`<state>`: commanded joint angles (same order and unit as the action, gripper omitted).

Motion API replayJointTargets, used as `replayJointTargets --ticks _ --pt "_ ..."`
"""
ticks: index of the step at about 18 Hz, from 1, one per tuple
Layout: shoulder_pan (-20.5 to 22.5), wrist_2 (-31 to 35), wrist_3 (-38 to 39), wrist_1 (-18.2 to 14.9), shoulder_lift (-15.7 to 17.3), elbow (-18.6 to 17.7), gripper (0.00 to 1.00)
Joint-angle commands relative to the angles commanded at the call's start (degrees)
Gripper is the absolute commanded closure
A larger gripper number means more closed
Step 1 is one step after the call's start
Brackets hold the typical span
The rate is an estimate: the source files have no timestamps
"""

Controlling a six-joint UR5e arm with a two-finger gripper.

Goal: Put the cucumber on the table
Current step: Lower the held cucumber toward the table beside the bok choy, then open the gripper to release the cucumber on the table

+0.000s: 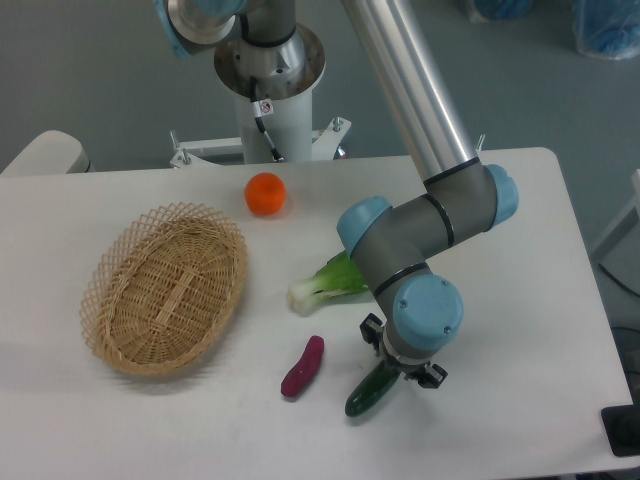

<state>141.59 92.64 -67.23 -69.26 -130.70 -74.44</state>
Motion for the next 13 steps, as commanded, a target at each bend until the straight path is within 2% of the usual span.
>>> replayJointTargets --ticks 3,8,13 --pt "0.4 0.1 -1.1 -0.6 0.7 0.7 0.00" --pt "2.4 -0.3 -9.4 -1.1 2.3 1.8 0.00" --pt "3.2 -0.5 -13.3 -5.6 1.7 6.9 0.00"
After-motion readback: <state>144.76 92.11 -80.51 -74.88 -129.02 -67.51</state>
